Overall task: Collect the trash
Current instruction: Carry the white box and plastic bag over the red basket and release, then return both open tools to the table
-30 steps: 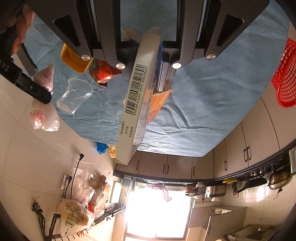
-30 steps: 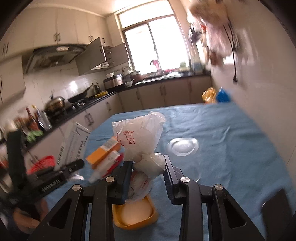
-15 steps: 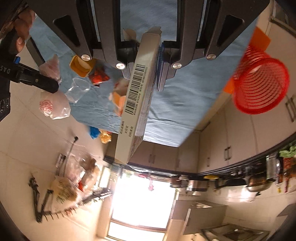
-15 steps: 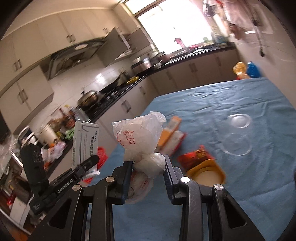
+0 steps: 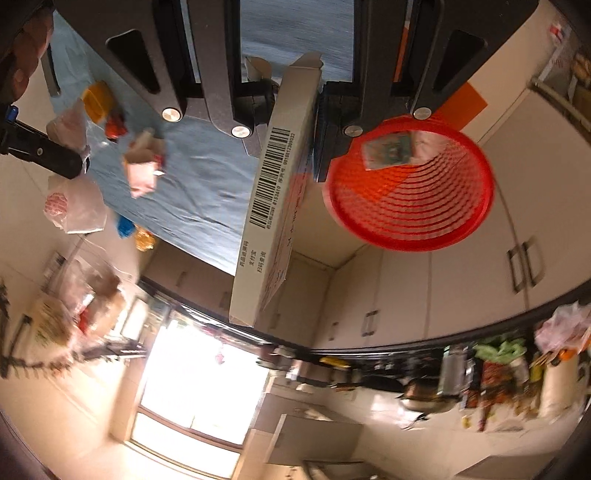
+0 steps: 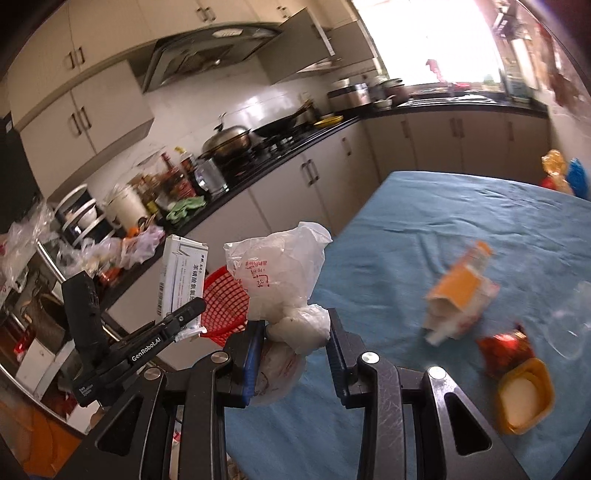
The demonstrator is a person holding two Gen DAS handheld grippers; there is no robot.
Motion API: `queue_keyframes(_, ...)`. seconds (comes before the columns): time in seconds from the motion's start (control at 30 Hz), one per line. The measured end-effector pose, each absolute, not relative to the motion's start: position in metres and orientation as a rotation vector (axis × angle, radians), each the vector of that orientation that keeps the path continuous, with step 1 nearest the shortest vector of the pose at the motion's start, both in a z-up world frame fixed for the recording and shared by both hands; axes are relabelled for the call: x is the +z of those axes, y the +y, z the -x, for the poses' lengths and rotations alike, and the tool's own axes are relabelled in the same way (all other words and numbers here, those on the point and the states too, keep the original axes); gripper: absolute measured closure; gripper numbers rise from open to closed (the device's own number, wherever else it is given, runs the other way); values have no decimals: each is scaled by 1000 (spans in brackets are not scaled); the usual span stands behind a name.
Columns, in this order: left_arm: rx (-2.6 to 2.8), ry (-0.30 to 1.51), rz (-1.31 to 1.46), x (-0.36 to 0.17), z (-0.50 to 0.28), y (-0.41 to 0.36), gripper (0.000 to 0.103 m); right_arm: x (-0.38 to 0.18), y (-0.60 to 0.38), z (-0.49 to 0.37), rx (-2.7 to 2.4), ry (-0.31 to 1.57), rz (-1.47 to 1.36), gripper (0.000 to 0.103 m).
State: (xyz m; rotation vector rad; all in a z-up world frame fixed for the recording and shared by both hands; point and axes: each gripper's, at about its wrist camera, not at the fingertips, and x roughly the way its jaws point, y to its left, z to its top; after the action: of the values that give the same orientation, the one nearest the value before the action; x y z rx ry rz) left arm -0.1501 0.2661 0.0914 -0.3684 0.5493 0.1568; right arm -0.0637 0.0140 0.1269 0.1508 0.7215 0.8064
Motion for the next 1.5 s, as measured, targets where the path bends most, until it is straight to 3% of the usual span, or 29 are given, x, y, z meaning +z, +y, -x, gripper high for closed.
queue_keyframes(0.7, 325, 603, 461, 51, 130, 349, 87, 70, 217, -4, 935, 783, -92, 68)
queue_keyframes(1.23, 416, 661, 485, 25, 117, 368, 86, 37, 241, -10, 986, 810, -8, 66)
queue_keyframes(1.37, 423, 641, 472, 29, 119, 363, 54, 39, 239, -9, 986, 797, -7, 46)
queue_keyframes(1.5, 414, 630, 476, 34, 123, 361, 51, 46, 230, -10, 973, 763, -42, 45)
